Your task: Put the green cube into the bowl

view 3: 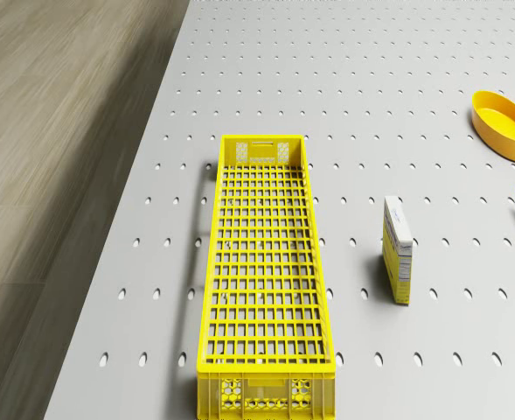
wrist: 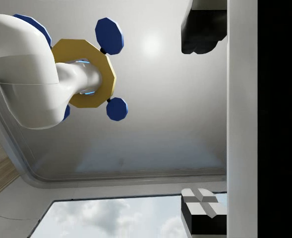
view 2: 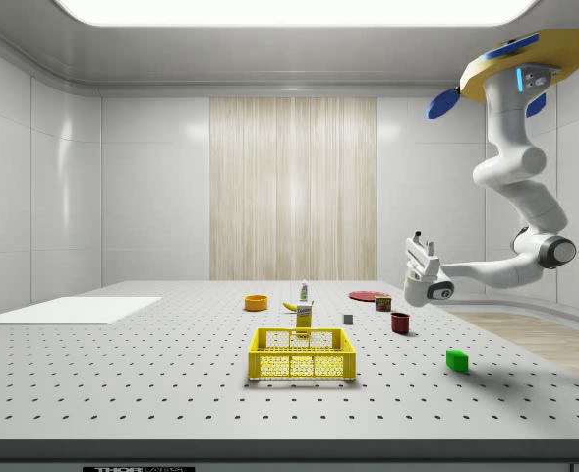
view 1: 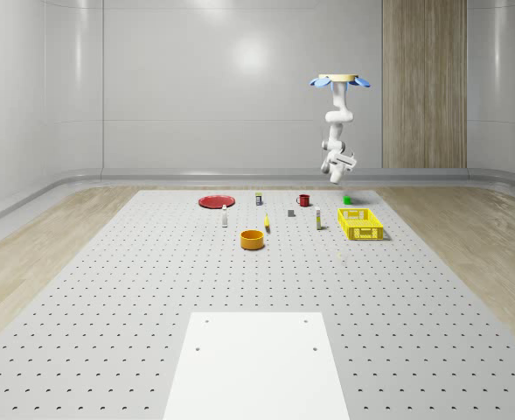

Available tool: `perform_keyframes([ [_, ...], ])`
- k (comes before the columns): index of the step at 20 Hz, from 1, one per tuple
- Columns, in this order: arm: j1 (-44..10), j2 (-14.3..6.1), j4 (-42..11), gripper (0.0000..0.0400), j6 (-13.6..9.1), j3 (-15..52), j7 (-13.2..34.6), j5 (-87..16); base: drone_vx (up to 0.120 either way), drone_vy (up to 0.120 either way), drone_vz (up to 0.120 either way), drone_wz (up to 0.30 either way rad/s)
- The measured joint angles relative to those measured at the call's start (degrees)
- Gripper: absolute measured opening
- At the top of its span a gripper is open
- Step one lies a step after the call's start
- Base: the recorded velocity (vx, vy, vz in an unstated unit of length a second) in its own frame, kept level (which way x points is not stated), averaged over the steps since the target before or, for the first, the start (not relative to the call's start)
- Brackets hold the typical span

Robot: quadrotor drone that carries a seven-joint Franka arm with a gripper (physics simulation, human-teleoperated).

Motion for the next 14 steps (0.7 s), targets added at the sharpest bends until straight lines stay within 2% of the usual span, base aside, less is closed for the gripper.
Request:
perform_keyframes([
  [4,-3.9,-1.4,-5.9,0.04,0.8,11.2,2.9,-16.7,0.01,0.0,-0.09,0.0],
  [6,-6.8,-2.6,-11.5,0.04,1.4,18.3,5.4,-28.1,0.0,0.0,-0.12,0.0],
  [9,-12.7,-5.0,-22.4,0.04,1.4,29.3,11.2,-47.5,0.0,0.0,-0.107,0.0],
  [11,-18.0,-6.7,-29.7,0.04,0.2,35.7,16.1,-60.1,0.0,0.0,-0.06,0.0],
  [14,-27.2,-9.1,-37.7,0.04,-3.3,43.4,23.8,-75.4,0.0,0.0,-0.12,0.0],
])
